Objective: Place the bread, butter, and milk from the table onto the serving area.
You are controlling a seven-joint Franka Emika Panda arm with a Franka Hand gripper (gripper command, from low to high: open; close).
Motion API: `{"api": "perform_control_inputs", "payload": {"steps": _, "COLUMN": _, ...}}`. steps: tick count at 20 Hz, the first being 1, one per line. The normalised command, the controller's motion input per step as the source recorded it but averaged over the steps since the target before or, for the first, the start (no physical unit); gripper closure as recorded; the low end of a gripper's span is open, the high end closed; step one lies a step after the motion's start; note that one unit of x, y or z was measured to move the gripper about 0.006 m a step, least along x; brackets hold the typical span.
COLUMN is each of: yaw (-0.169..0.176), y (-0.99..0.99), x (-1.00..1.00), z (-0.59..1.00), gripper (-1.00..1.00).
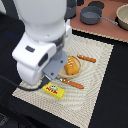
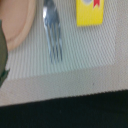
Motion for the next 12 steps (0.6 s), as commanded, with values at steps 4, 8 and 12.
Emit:
{"api": "perform_control_inputs", "payload": {"steps": 4, "yaw": 0.016, "y": 0.44, "x": -0.68, "z": -0.05, "gripper": -1.0}}
{"api": "perform_control_inputs", "payload": {"steps": 8, "yaw": 0.01, "y": 0.46, "x": -0.67, "z": -0.07, "gripper": -1.0}}
{"api": "perform_control_inputs", "payload": {"steps": 12, "yaw": 0.01, "y": 0.45, "x": -0.68, "z": -0.09, "gripper": -1.0}}
